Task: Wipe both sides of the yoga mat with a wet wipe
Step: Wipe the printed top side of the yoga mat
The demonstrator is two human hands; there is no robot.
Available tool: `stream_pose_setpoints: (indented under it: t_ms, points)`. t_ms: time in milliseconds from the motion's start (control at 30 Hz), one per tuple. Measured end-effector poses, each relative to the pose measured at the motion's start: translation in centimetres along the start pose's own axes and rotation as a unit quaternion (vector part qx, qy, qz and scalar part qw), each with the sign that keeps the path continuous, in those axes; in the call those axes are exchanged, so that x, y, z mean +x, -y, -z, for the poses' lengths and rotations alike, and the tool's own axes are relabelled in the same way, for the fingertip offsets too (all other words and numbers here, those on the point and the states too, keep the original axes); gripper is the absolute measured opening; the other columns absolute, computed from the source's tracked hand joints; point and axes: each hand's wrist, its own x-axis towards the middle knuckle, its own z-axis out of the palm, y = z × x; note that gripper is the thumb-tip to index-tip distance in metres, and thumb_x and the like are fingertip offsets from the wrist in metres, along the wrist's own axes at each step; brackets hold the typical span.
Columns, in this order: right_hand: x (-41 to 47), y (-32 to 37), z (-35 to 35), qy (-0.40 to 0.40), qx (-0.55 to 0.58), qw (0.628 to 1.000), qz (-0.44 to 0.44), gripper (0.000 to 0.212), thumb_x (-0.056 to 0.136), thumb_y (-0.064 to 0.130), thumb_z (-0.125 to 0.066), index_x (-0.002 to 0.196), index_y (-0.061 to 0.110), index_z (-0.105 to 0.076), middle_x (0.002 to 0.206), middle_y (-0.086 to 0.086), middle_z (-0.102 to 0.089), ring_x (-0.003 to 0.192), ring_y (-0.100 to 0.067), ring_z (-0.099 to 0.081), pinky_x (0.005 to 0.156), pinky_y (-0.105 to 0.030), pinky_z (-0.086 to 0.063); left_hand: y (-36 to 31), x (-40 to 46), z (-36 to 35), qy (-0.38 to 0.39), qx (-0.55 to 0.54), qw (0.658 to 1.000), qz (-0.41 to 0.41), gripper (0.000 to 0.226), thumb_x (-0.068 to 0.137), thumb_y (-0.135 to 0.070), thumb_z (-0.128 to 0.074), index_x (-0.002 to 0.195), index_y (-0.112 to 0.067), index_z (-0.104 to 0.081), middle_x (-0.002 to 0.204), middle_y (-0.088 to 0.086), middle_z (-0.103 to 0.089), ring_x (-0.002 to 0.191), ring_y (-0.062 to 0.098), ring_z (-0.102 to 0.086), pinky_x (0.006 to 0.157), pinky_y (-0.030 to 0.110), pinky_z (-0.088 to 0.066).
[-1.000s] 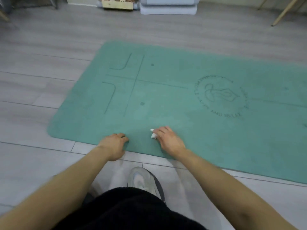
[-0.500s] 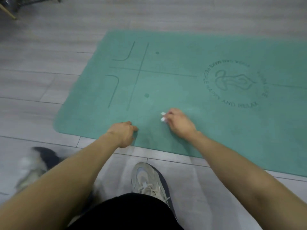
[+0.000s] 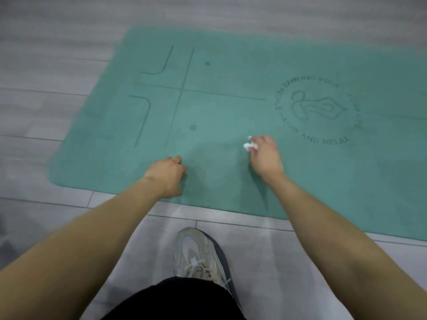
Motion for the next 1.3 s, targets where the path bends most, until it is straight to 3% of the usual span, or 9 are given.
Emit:
stream_pose_setpoints:
  t_ms: [100,300,433,533,767,867,967,1133,1300]
  points:
    - [-0.6,0.4,-0.1,-0.06,0.032,0.975,-0.213,0.024,0.099,0.013,-0.06,0.118,0.003,-0.07,0.118,-0.021,-0.063,0.111,-0.041,-0.061,0.1,-0.041,-0.046,0.5,-0.3,-0.4,-0.009,-0.017,1.0,0.0,0.043,0.076,-0.049,-0.078,0.108,-0.024,-0.065,0.117,0.0,-0.052,0.108,0.024,-0.059,0.081,0.038,-0.054]
    - [-9.0,12.2,-4.0,0.192,0.087,0.953,0.219,0.02,0.102,0.022,-0.059,0.111,0.013,-0.075,0.104,-0.008,-0.061,0.098,-0.028,-0.06,0.085,-0.037,-0.049,0.4,-0.4,-0.4,0.003,-0.014,1.0,0.01,0.051,0.074,-0.052,-0.079,0.114,-0.024,-0.066,0.121,0.0,-0.051,0.109,0.025,-0.06,0.085,0.038,-0.055]
    - [-4.3,2.3,0.5,0.032,0.035,0.998,-0.037,0.021,0.1,0.013,-0.06,0.112,0.01,-0.077,0.108,-0.013,-0.06,0.096,-0.037,-0.066,0.091,-0.038,-0.052,-0.1,-1.2,-0.5,0.011,-0.014,1.0,0.006,0.056,0.072,-0.043,-0.081,0.121,-0.022,-0.063,0.123,0.0,-0.052,0.106,0.025,-0.062,0.079,0.035,-0.053]
    - [-4.7,1.0,0.7,-0.043,0.05,0.98,-0.189,0.023,0.1,0.01,-0.059,0.115,0.005,-0.076,0.112,-0.013,-0.056,0.097,-0.039,-0.065,0.096,-0.034,-0.046,-0.2,-1.5,-0.5,0.011,-0.018,1.0,0.01,0.058,0.072,-0.04,-0.082,0.122,-0.019,-0.062,0.122,0.001,-0.051,0.106,0.026,-0.062,0.084,0.039,-0.057]
    - [-11.6,11.0,-2.5,0.148,0.115,0.963,0.192,0.019,0.101,0.021,-0.064,0.112,0.013,-0.077,0.104,-0.006,-0.058,0.097,-0.026,-0.059,0.088,-0.037,-0.051,-0.4,-0.4,0.2,0.026,0.012,1.0,0.012,0.066,0.063,-0.054,-0.085,0.117,-0.021,-0.066,0.119,0.002,-0.05,0.108,0.026,-0.061,0.09,0.038,-0.056]
    - [-9.5,3.5,1.2,0.015,0.076,0.997,-0.031,0.017,0.101,0.018,-0.064,0.11,0.013,-0.078,0.106,-0.005,-0.059,0.095,-0.028,-0.064,0.091,-0.036,-0.053,-0.5,-0.6,0.2,0.027,0.007,1.0,0.012,0.065,0.064,-0.052,-0.088,0.117,-0.021,-0.065,0.12,0.001,-0.051,0.108,0.025,-0.061,0.085,0.037,-0.056]
    - [-9.9,3.9,1.2,-0.064,0.084,0.967,-0.233,0.019,0.102,0.017,-0.063,0.11,0.008,-0.078,0.105,-0.005,-0.056,0.094,-0.033,-0.066,0.09,-0.031,-0.046,-0.4,-0.9,0.0,0.019,0.002,1.0,0.013,0.068,0.064,-0.051,-0.09,0.119,-0.02,-0.065,0.121,0.001,-0.051,0.11,0.026,-0.061,0.085,0.039,-0.056]
    - [-14.6,14.2,-3.8,0.123,0.134,0.976,0.118,0.019,0.102,0.021,-0.064,0.114,0.013,-0.076,0.102,-0.006,-0.056,0.093,-0.027,-0.059,0.081,-0.038,-0.049,0.0,-0.8,-0.3,0.018,0.003,1.0,0.012,0.062,0.065,-0.051,-0.084,0.114,-0.02,-0.065,0.117,0.002,-0.051,0.105,0.027,-0.063,0.089,0.041,-0.057]
    - [-14.7,2.8,3.0,-0.031,0.083,0.987,-0.133,0.019,0.101,0.013,-0.062,0.113,0.008,-0.076,0.102,-0.003,-0.055,0.091,-0.029,-0.064,0.09,-0.034,-0.048,-0.4,-1.6,-0.5,0.015,-0.023,0.999,0.018,0.057,0.072,-0.04,-0.08,0.12,-0.018,-0.061,0.12,0.002,-0.051,0.106,0.027,-0.063,0.086,0.041,-0.058]
